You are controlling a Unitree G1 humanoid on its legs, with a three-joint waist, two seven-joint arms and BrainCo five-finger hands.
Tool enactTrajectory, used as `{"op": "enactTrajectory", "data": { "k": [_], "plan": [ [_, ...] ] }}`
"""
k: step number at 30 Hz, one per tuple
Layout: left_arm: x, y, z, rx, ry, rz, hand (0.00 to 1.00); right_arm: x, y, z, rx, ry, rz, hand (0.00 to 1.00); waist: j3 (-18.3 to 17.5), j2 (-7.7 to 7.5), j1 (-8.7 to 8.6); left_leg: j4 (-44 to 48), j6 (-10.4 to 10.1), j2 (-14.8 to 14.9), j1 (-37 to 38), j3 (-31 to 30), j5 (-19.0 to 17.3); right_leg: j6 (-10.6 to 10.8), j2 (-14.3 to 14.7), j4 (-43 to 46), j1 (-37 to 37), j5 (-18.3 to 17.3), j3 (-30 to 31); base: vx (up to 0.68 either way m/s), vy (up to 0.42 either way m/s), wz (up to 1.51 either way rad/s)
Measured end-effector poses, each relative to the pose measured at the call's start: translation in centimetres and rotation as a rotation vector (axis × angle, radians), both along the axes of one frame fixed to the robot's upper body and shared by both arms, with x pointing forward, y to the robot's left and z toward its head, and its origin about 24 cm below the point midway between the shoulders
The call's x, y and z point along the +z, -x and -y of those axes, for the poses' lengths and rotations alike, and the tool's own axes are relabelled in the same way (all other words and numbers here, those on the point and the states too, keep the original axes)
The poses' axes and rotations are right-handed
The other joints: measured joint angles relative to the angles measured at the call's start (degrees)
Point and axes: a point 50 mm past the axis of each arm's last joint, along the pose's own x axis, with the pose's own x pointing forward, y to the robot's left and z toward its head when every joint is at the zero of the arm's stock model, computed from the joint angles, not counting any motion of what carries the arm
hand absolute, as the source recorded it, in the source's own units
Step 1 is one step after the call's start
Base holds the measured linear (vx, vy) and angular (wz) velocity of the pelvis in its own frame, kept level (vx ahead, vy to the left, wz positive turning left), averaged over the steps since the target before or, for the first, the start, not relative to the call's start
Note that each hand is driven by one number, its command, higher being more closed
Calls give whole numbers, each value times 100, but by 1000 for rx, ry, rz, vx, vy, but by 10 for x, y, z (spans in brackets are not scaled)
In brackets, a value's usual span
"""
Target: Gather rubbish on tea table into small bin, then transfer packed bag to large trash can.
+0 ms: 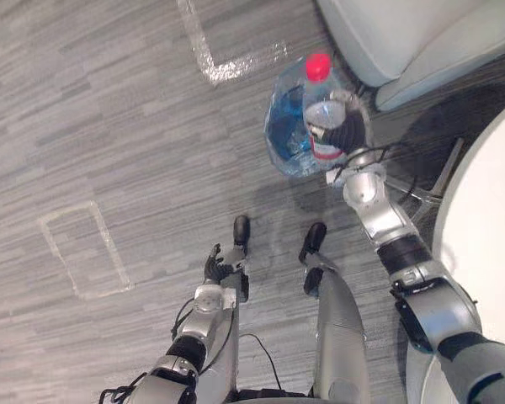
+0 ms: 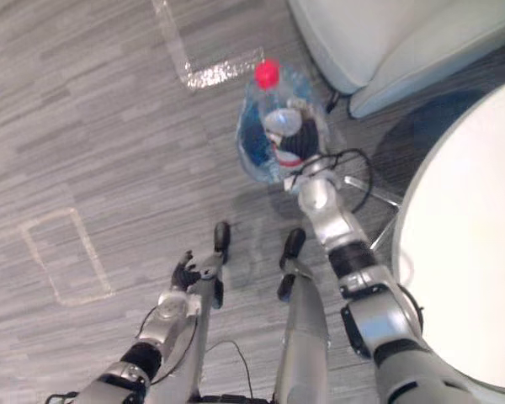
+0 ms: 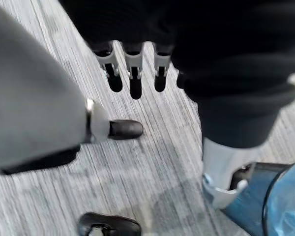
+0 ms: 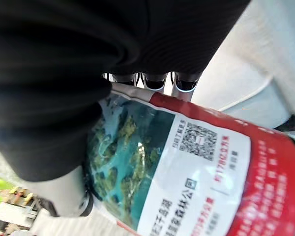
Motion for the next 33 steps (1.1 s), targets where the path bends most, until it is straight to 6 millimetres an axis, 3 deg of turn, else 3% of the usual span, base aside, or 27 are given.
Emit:
{"op": "enactTrajectory", "data": {
  "k": [4,9,12,13,18,23,33],
  "plan": [
    [1,0,1,17,19,3,0,10,0,2,-12,1,32,100,-1,-2,59,13,-28,60,-134,216,86,-1,-38,49,-139,0,-8,15,-19,10],
    [17,-8,4,25,55,90,0,66,4,-1,1,-20,179,100,-14,-3,62,9,-37,17,-693,261,239,-49,-146,335,-824,-45,46,6,-25,15],
    [15,-6,9,21,72,77,0,60,-2,8,-32,-38,130,100,-14,-3,76,133,-32,-2,-748,256,293,-58,-215,609,-875,-190,65,14,-42,28],
    [16,-7,10,22,79,83,0,59,-3,9,-38,-40,123,0,-15,-3,73,199,-32,-1,-781,264,284,-61,-223,682,-877,-270,87,-3,-62,29],
    [27,-9,14,9,102,140,0,60,-4,12,-40,-47,115,0,-28,-8,184,540,-40,49,-1210,280,166,-131,-256,1029,-1274,-406,94,-28,-55,11],
    [35,-11,17,-1,115,182,0,43,-13,22,-76,-62,34,0,-27,-5,181,1013,5,142,-1520,357,16,-140,-247,1234,-1456,-414,106,-26,-35,-4],
    [41,-13,14,0,112,209,0,26,-11,9,-52,-30,14,0,-28,-7,186,1491,30,341,-1692,635,-152,-109,-189,1396,-1565,-435,256,-37,-12,-7]
  ]
}}
